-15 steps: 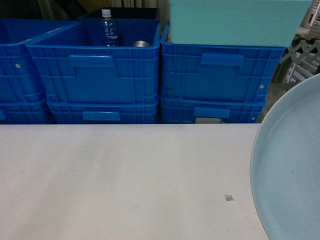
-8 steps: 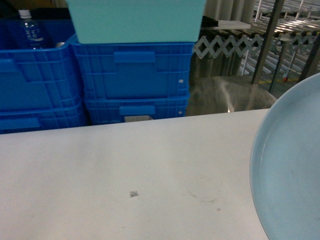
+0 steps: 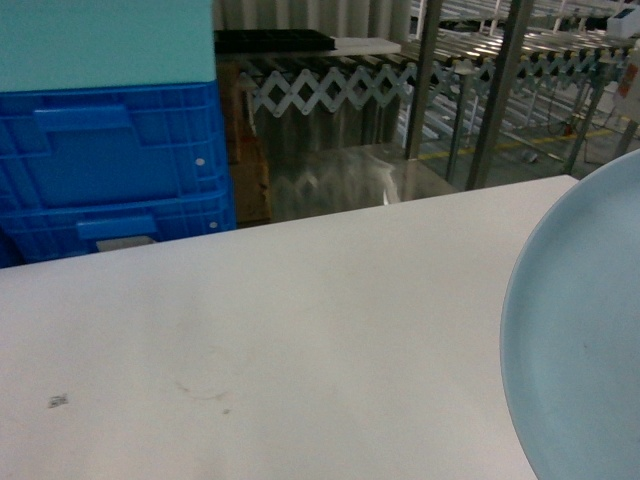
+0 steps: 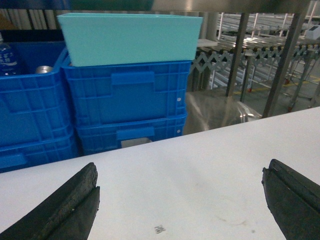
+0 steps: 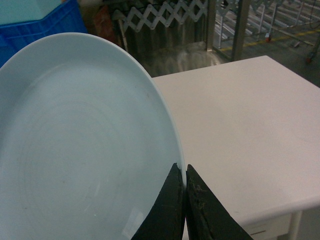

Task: Place blue tray on left shelf second layer neatly

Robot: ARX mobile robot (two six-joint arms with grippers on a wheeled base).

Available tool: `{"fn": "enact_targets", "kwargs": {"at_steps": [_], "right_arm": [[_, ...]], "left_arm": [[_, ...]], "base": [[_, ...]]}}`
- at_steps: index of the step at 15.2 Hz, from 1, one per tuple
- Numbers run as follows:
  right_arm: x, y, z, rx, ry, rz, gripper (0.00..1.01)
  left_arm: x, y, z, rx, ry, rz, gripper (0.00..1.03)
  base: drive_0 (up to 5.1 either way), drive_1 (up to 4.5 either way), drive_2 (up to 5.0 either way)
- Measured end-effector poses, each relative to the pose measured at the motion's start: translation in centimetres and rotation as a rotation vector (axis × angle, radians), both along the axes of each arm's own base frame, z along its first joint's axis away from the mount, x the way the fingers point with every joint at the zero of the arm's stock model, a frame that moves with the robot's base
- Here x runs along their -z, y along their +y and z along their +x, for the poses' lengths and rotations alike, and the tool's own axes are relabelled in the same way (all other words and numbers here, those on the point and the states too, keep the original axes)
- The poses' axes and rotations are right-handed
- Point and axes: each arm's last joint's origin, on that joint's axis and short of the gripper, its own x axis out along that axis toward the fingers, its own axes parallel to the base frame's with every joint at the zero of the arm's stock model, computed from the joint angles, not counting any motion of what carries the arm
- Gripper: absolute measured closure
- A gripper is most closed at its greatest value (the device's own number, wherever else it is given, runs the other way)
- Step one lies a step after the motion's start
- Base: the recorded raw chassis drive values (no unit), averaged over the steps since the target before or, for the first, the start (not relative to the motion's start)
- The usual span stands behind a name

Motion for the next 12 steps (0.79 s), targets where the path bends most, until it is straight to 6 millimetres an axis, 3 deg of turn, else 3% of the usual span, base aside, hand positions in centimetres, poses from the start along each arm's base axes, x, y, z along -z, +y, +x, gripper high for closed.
{"fn": "enact_targets", "kwargs": {"at_steps": [12], "right_arm": [[0.0, 0.0, 0.0, 0.0, 0.0, -0.002, 0.99]], "left_arm": [[-0.01, 0.0, 0.0, 0.0, -0.001, 0.0, 0.05]], "base": [[2.7, -3.63, -3.6]]}}
